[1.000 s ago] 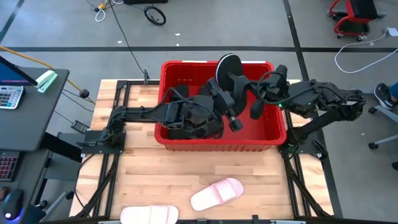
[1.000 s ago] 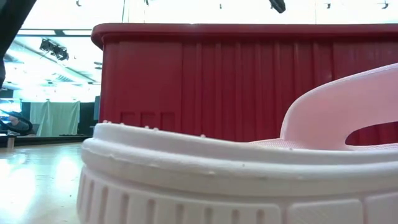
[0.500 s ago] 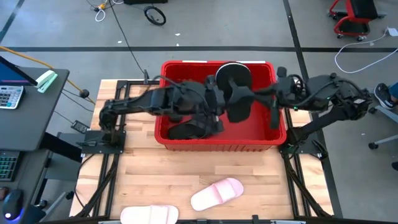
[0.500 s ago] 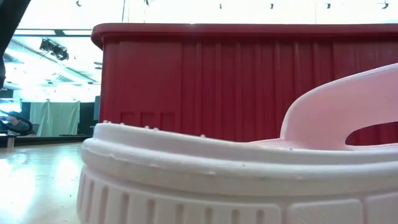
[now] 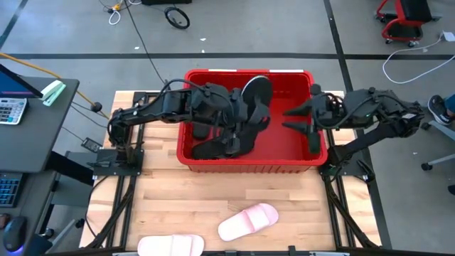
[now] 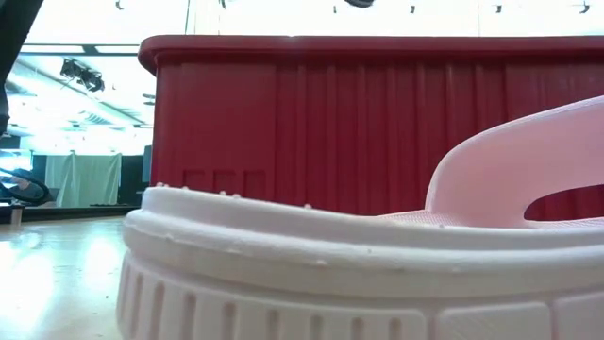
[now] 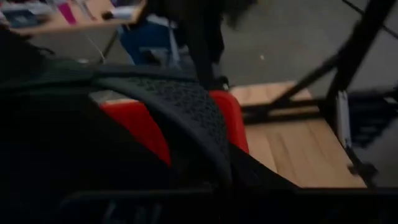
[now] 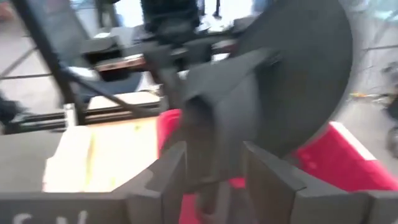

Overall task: Pick and place slides into bin
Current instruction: Put the black slipper into the red bin

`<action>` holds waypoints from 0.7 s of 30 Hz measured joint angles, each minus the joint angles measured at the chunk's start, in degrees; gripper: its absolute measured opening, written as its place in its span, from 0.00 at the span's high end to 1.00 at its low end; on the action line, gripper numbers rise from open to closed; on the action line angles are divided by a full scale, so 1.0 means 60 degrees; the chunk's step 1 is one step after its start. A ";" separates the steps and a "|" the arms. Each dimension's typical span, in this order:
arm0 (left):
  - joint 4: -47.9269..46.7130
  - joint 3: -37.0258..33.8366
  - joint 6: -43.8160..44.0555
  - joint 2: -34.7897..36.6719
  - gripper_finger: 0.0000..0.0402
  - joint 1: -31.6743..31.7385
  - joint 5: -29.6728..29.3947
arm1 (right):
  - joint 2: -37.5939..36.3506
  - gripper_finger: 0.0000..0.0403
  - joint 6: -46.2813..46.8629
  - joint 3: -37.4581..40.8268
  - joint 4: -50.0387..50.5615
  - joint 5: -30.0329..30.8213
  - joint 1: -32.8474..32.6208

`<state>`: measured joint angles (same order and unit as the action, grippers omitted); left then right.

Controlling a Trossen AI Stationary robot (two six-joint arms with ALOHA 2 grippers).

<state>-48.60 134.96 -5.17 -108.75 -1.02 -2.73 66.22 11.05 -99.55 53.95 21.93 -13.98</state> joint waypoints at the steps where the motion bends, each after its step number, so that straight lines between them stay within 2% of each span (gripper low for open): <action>1: -0.0160 0.0000 -0.0006 0.0000 0.99 0.0000 0.0126 | -0.0011 0.59 -0.0098 0.0000 -0.0016 0.0237 0.0000; 5: -0.0436 0.0000 -0.0039 0.0000 0.99 -0.0011 0.1211 | -0.0029 0.57 -0.1217 -0.0004 -0.0267 0.1495 0.0000; 8: -0.0591 0.0000 -0.0053 0.0000 0.99 -0.0037 0.2082 | -0.0018 0.57 -0.2556 0.0000 -0.0474 0.1549 0.0004; 11: -0.0683 0.0000 -0.0072 0.0000 0.99 -0.0040 0.3003 | -0.0043 0.57 -0.2714 0.0000 -0.0546 0.0866 0.0114; 15: -0.0675 0.0000 -0.0085 0.0000 0.99 -0.0122 0.4132 | -0.0040 0.57 -0.1508 0.0000 -0.0543 -0.0758 0.0408; 17: -0.0675 0.0000 -0.0260 0.0000 0.99 -0.0227 0.4245 | 0.0008 0.57 -0.0783 0.0000 -0.0545 -0.1263 0.0504; 21: -0.0654 0.0000 -0.0854 0.0000 0.99 -0.0498 0.4249 | 0.0208 0.57 -0.0067 0.0000 -0.0537 -0.1364 0.0585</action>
<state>-52.53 134.96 -10.30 -108.75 -4.00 22.76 67.46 10.65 -99.55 50.73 13.75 -10.47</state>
